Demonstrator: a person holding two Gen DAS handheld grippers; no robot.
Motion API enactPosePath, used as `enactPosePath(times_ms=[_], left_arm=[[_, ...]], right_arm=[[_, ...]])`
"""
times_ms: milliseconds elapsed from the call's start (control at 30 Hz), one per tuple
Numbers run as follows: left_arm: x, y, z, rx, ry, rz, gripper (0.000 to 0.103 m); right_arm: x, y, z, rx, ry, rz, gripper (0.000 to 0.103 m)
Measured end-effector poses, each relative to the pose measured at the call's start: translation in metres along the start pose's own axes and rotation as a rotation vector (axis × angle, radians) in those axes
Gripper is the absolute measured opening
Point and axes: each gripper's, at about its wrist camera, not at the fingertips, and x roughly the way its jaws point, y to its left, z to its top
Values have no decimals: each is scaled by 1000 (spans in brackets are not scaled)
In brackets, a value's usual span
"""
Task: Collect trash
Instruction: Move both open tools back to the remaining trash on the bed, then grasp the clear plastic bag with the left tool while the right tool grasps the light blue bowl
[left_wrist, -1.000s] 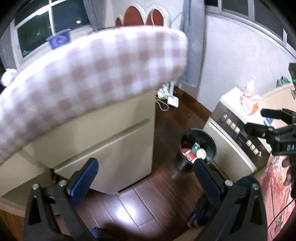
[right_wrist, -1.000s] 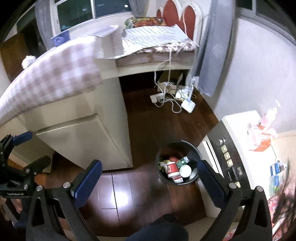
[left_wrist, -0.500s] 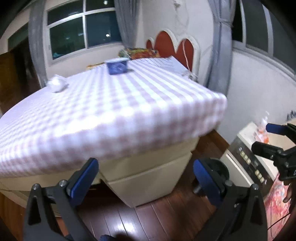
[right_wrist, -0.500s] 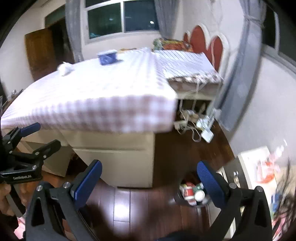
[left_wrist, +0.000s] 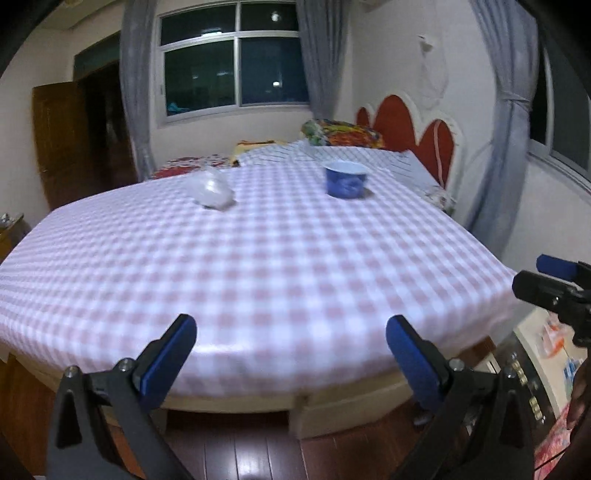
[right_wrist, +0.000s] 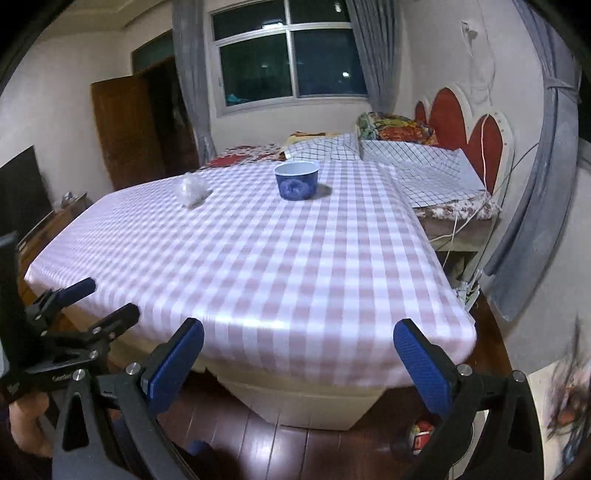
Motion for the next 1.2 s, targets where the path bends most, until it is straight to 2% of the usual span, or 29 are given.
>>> enactPosePath(times_ms=[67, 167, 267, 433, 833, 1033, 1200], left_arm=[[5, 14, 13, -25, -8, 15, 103], [20, 31, 32, -53, -8, 21, 103], [38, 40, 48, -45, 2, 60, 103], [60, 61, 72, -96, 12, 64, 103], [131, 81, 121, -78, 72, 107, 102], [172, 90, 141, -66, 128, 138, 95], [205, 98, 147, -49, 188, 152, 88]], right_arm=[[7, 3, 15, -15, -14, -15, 103], [22, 9, 42, -22, -22, 11, 103], [43, 19, 74, -50, -25, -5, 103], [79, 28, 107, -67, -7, -15, 103], [168, 20, 154, -42, 71, -29, 103], [216, 15, 169, -24, 126, -41, 103], [248, 21, 178, -66, 160, -76, 103]])
